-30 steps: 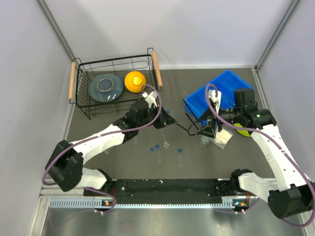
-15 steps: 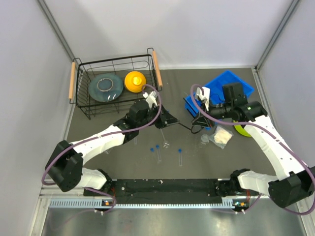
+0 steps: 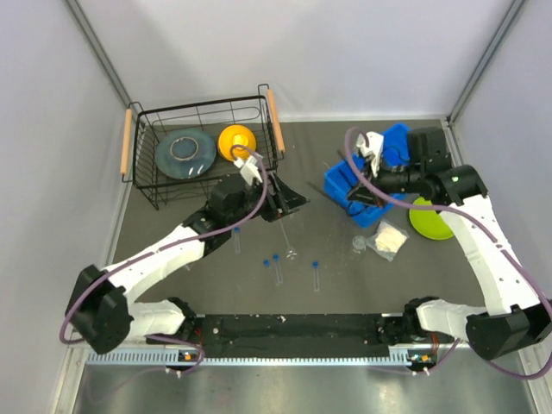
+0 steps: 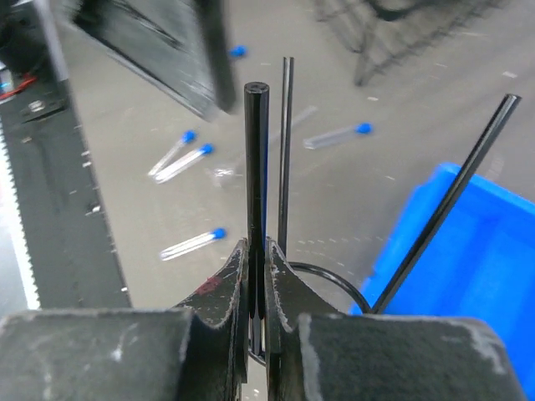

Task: Organize the chemistry lab equipment

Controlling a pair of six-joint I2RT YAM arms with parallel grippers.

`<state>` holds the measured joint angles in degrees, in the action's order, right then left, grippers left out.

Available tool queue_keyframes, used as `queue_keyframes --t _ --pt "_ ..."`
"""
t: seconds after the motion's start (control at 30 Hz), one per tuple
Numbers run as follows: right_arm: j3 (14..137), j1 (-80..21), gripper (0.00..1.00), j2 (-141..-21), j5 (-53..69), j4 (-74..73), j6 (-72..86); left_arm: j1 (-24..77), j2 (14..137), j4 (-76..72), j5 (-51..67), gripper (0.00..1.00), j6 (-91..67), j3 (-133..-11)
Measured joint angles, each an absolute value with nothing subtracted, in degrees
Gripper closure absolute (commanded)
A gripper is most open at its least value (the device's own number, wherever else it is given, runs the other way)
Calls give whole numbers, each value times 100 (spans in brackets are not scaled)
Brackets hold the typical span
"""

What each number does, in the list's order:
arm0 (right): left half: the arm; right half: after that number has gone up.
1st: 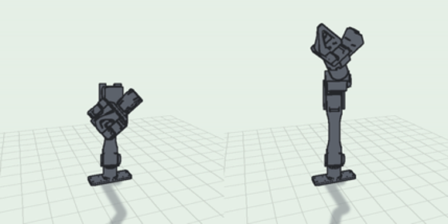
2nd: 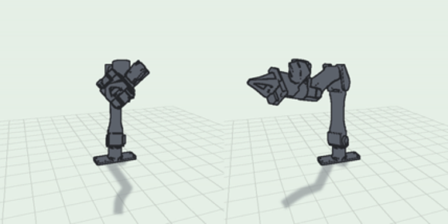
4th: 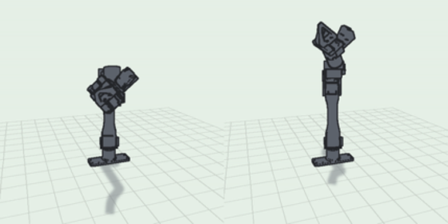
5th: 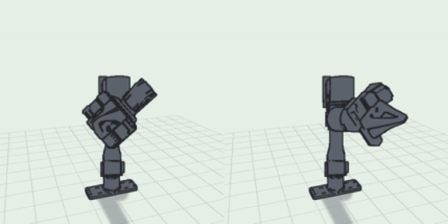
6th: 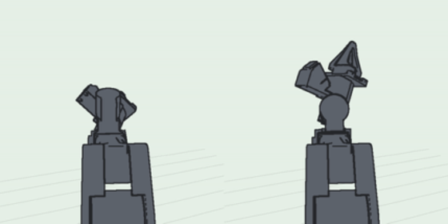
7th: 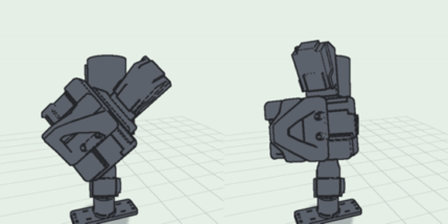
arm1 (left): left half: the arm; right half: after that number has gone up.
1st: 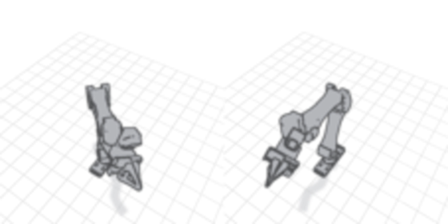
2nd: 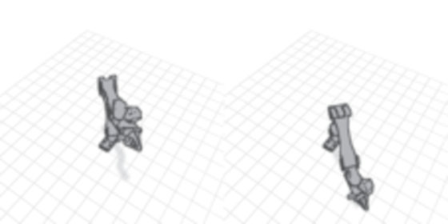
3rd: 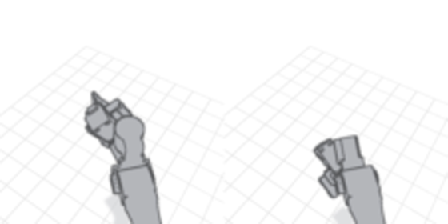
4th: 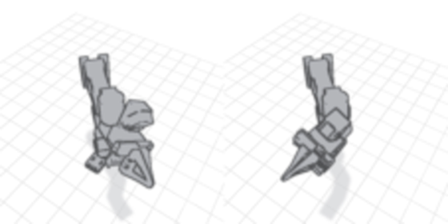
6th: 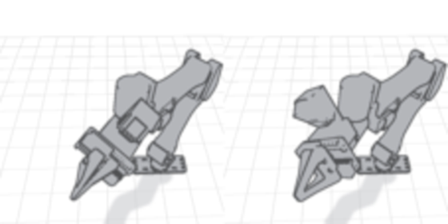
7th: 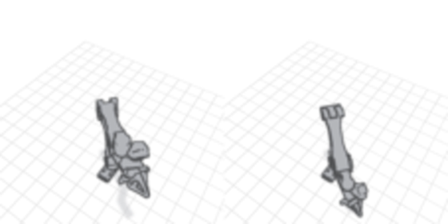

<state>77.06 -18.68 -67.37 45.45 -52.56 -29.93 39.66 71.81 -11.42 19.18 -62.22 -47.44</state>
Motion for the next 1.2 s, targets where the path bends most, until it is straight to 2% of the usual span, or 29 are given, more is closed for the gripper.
queue_keyframes --t 0.07,0.13,0.33,0.5,0.83,1.2 --pt "7970 -1540 100 -6871 4307 -5319 -3026 3780 6873 -851 1754 10 -5992 -4731" --pt "8243 -1236 100 -7059 3999 -5369 -3103 3586 6495 -589 1525 1 -5690 -4694" --pt "9321 -316 100 -8106 2842 -5461 -3675 2991 5057 185 847 1 -4683 -4488" --pt "10311 257 100 -9317 2200 -5470 -4189 2657 4303 373 784 1 -4276 -3994" --pt "11459 650 99 -11146 1492 -5500 -4637 2628 4193 572 904 1 -3924 -3660" --pt "11756 652 98 -11880 1345 -5443 -4600 2628 4547 558 1094 1 -3874 -3660"
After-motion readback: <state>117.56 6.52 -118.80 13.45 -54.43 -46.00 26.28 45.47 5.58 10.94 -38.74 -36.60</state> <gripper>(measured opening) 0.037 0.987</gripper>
